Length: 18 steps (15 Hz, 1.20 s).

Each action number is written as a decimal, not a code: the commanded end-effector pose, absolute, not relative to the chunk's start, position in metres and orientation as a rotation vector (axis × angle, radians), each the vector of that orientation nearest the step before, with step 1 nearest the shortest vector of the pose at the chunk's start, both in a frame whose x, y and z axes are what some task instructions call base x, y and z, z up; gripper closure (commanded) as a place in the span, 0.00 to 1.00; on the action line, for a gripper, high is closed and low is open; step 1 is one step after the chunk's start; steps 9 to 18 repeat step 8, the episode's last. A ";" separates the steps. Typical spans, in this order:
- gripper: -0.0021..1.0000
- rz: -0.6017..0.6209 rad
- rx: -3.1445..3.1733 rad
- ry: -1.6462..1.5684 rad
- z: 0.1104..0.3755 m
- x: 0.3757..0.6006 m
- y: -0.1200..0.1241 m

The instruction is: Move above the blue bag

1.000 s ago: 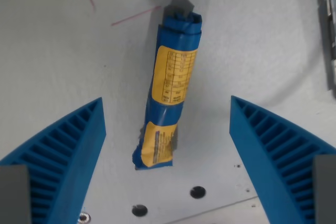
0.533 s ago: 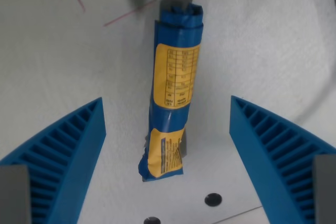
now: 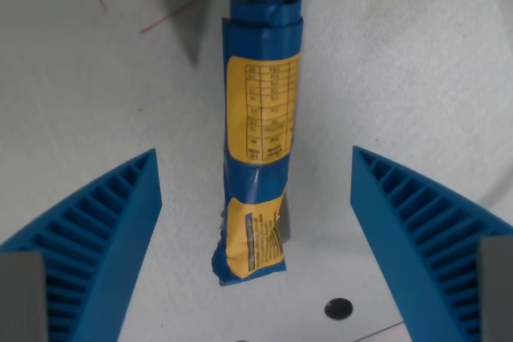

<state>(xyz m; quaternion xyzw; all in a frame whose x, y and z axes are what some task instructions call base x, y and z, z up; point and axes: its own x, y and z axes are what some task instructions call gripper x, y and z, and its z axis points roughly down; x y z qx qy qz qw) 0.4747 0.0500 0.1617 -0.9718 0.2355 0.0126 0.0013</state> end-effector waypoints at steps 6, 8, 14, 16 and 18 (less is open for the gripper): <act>0.00 -0.101 -3.021 0.814 0.155 0.466 0.054; 0.00 -0.102 -3.021 0.812 0.155 0.466 0.054; 0.00 -0.102 -3.021 0.812 0.155 0.466 0.054; 0.00 -0.102 -3.021 0.812 0.155 0.466 0.054; 0.00 -0.102 -3.021 0.812 0.155 0.466 0.054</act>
